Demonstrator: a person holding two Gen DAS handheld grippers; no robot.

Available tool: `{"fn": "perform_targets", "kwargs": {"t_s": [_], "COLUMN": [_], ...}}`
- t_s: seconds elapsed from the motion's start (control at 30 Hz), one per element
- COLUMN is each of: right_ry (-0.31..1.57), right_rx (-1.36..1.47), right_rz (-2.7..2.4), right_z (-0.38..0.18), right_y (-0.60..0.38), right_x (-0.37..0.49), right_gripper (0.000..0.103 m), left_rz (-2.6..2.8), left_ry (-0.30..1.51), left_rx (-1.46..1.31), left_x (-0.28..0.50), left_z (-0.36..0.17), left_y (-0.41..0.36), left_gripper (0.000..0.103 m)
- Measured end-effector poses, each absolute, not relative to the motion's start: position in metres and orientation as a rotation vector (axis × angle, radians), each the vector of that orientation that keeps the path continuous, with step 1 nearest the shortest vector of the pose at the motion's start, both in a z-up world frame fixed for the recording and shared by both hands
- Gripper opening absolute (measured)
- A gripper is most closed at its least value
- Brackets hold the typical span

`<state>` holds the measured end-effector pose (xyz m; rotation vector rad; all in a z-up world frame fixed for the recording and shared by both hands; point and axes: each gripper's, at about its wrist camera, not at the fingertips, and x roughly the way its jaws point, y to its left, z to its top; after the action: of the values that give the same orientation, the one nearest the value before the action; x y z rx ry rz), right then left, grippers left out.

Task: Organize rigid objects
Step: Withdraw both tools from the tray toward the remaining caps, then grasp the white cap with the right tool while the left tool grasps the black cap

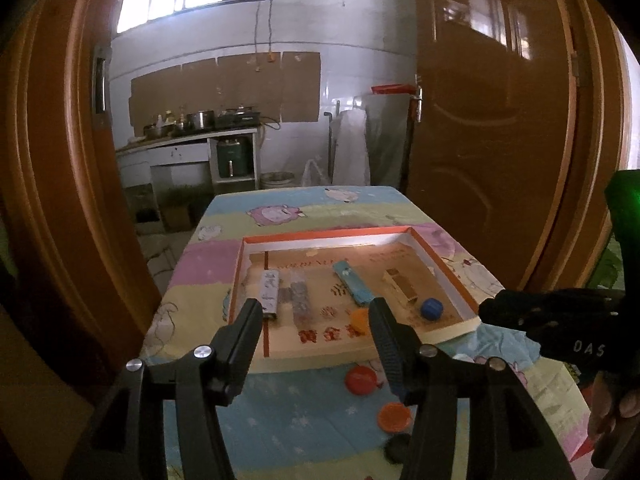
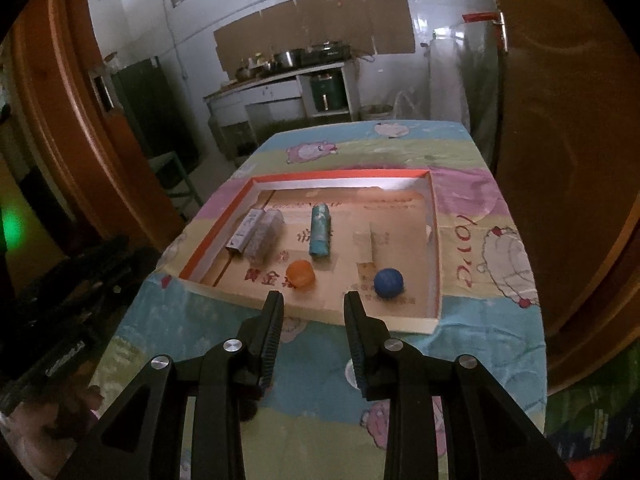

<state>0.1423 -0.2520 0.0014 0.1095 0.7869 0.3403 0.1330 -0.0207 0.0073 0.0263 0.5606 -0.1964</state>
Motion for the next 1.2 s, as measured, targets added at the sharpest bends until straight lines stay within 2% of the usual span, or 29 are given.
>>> {"fn": "perform_targets", "kwargs": {"t_s": [0.7, 1.2], "right_ry": [0.786, 0.828], "right_rx": [0.110, 0.142], "right_rz": [0.308, 0.298], "right_z": [-0.039, -0.065], "right_y": [-0.271, -0.284], "right_x": [0.093, 0.103], "right_gripper": [0.036, 0.037], "left_rz": [-0.342, -0.313], "left_ry": [0.676, 0.754], "left_rx": [0.062, 0.098], "left_x": [0.079, 0.088], "left_z": [-0.061, -0.097], "left_y": [-0.065, -0.075], "left_gripper": [0.055, 0.055]}}
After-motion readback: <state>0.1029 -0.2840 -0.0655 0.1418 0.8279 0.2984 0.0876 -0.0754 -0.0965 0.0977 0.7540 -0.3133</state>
